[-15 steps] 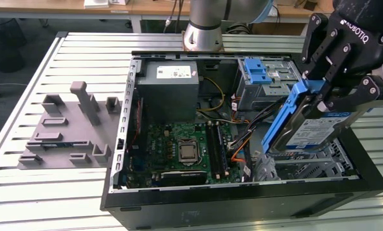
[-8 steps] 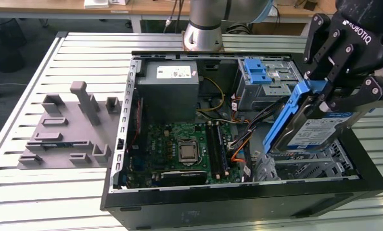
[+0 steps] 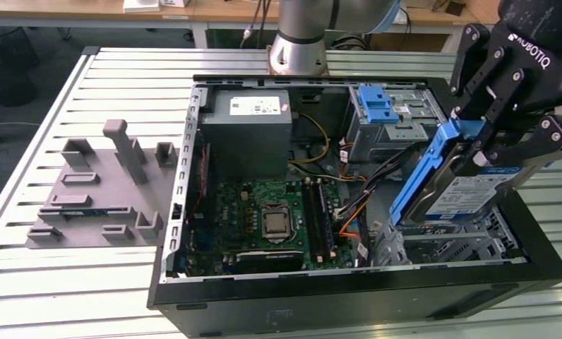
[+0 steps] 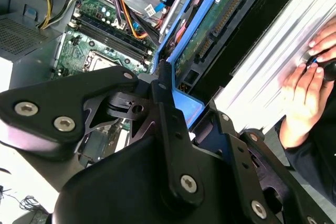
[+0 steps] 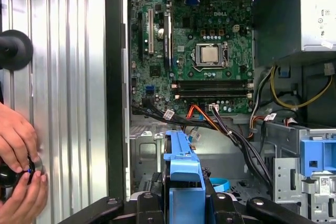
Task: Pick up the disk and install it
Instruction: 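Insert the disk into the insertion slot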
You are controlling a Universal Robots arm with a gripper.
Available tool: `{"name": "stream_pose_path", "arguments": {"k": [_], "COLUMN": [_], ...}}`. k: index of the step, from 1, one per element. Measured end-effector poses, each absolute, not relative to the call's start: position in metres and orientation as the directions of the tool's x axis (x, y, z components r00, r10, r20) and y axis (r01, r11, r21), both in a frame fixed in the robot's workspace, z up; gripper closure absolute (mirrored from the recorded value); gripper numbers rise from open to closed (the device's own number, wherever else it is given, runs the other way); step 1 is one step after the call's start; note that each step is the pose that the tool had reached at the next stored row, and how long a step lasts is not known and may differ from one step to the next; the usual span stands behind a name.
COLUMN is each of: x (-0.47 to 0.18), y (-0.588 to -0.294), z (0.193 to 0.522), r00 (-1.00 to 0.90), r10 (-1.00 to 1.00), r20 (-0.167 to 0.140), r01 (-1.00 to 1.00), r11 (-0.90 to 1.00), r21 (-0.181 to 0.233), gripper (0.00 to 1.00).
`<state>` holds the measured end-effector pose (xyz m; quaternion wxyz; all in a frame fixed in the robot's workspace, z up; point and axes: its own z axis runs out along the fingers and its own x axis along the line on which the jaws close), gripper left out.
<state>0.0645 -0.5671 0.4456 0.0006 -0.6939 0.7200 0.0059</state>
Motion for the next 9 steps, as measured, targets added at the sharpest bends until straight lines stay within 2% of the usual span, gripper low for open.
{"name": "stream_pose_path", "arguments": {"k": [9], "x": [0.0694], "y": [-0.5671], "z": [0.4431], "r00": [-0.037], "r10": [-0.999], "r20": [-0.009], "r01": [-0.999], "r11": [0.037], "r21": [0.008], "gripper": [0.64]}}
